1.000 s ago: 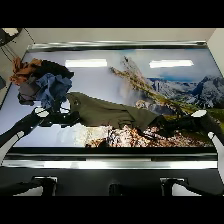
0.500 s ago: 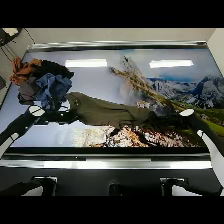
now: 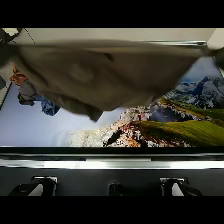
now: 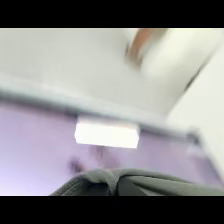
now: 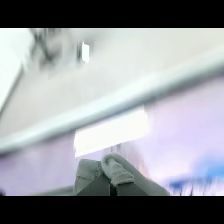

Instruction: Fold the shirts.

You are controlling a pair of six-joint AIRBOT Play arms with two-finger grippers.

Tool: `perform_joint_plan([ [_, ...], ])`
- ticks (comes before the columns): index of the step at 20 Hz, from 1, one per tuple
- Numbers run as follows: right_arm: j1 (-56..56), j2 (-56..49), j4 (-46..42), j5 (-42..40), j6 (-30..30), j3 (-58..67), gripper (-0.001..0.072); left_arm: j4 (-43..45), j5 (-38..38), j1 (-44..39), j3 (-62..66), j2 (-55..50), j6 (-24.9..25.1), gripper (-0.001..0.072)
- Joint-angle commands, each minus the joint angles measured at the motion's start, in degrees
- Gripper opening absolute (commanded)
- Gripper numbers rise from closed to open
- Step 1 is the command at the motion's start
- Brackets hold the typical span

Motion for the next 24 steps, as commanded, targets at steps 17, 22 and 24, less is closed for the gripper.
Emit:
perform_joint_plan([
  [17, -3.10, -2.89, -14.86, 33.35, 11.15, 5.51, 0.0043, 4.68, -10.49, 2.58, 6.29, -6.73, -6.78, 0.0025],
  [22, -3.10, -27.87, -5.42, 23.74, 14.84, 5.09, 0.0044, 4.59, -7.74, -5.03, -0.11, -29.79, 1.18, 0.0025],
  [24, -3.10, -36.13, 4.79, 23.19, 15.93, 5.09, 0.0045, 3.26, -6.14, -6.91, -0.11, -37.33, 1.22, 0.0025],
])
